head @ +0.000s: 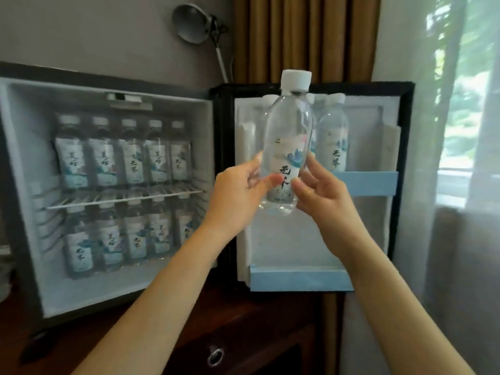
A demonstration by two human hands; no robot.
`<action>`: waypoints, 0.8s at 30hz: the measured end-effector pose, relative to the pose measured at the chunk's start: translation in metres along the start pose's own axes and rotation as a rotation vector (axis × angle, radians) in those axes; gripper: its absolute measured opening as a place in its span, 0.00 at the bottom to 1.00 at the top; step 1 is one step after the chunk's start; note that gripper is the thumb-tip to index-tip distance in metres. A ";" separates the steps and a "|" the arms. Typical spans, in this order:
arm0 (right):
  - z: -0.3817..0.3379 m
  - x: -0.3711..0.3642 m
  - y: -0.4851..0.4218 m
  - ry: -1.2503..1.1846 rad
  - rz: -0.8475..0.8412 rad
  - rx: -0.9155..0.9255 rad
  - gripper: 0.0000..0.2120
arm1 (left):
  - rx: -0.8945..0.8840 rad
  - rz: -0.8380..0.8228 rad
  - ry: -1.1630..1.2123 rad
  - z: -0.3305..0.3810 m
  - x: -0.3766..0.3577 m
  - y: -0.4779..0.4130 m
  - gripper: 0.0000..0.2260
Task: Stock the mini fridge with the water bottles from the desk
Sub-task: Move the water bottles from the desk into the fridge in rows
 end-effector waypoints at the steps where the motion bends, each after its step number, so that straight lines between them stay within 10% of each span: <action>1: -0.007 0.013 0.001 0.023 0.022 0.018 0.25 | -0.029 0.007 0.009 0.007 -0.010 -0.011 0.24; 24: 0.000 0.171 -0.040 0.160 0.190 -0.024 0.25 | -0.050 0.153 -0.292 0.035 -0.135 -0.148 0.10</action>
Point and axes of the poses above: each hand's wrist, its own y-axis away from the middle knuckle, its own x-axis out of the back of the hand, z = x × y, the point moved 2 cm from there along -y, towards the middle knuckle, and after that the axes turned 12 degrees about -z, right-handed, at the moved point
